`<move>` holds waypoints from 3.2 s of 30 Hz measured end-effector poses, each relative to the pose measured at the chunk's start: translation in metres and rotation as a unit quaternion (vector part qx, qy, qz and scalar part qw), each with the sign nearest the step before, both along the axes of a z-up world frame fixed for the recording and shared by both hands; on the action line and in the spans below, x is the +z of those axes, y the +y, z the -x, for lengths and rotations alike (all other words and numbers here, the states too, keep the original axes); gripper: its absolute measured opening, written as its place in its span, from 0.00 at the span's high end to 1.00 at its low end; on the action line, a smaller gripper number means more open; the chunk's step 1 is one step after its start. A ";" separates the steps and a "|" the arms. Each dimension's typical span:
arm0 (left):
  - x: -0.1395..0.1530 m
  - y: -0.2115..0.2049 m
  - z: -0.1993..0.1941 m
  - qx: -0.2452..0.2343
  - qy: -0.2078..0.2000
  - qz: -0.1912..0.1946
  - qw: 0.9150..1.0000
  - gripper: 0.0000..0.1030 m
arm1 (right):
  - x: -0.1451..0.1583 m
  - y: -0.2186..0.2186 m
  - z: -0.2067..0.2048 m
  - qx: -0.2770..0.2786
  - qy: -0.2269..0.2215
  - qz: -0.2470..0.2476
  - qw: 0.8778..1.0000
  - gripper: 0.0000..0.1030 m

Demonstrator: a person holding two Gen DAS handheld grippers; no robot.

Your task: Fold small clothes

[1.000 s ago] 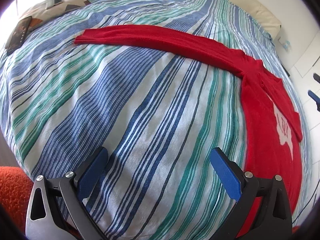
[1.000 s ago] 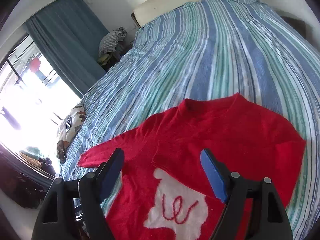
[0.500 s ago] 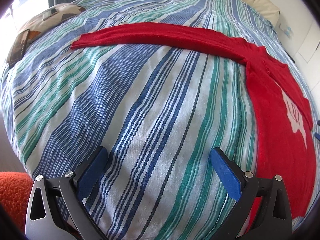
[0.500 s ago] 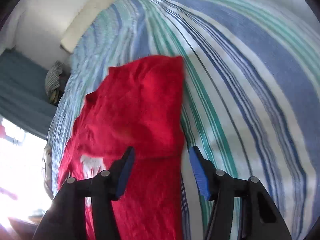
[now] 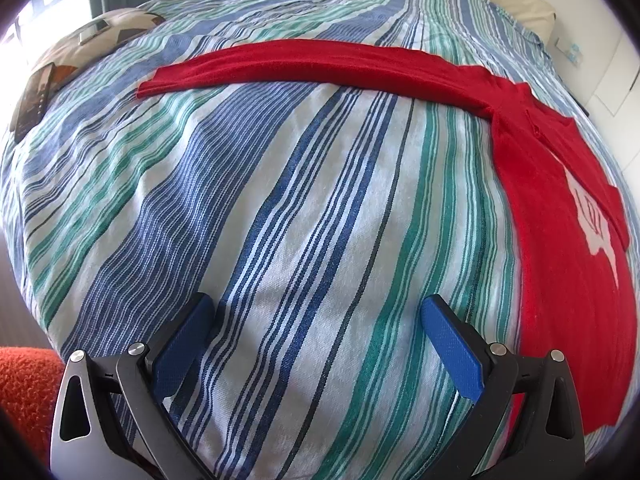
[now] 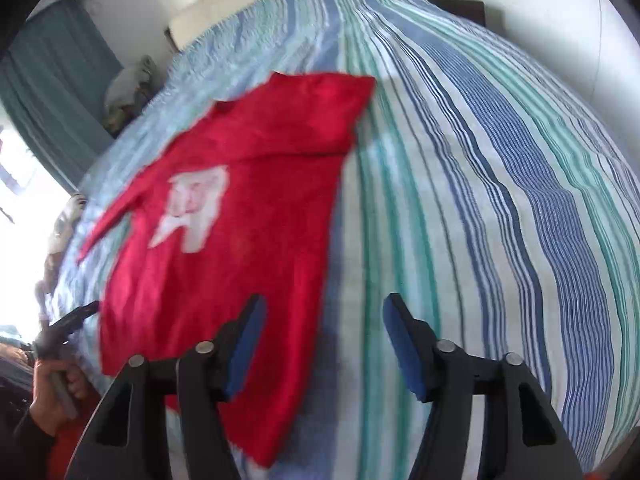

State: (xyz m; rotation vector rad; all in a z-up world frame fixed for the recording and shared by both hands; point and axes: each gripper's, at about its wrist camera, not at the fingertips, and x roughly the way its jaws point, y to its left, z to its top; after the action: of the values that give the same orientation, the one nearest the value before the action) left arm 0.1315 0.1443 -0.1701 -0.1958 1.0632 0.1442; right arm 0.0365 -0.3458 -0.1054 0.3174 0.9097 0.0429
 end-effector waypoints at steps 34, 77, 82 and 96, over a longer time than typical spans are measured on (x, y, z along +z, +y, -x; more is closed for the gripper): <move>-0.005 -0.011 0.002 -0.006 -0.008 -0.039 0.999 0.00 | -0.057 -0.012 0.058 -0.159 0.033 0.040 0.986 0.16; -0.006 -0.013 0.004 -0.005 -0.012 -0.046 0.999 0.00 | -0.060 -0.007 0.054 -0.156 0.030 0.047 0.986 0.08; -0.005 -0.013 0.003 -0.005 -0.013 -0.046 0.999 0.00 | -0.060 -0.006 0.054 -0.156 0.030 0.047 0.986 0.08; 0.035 0.014 0.002 0.009 -0.032 0.070 0.997 0.01 | -0.061 -0.006 0.053 -0.154 0.031 0.050 0.986 0.07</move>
State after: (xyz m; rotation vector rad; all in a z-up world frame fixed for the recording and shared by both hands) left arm 0.1293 0.1583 -0.1352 -0.3344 1.0089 0.0801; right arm -0.0164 -0.3518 -0.1667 0.3649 0.9119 -0.2982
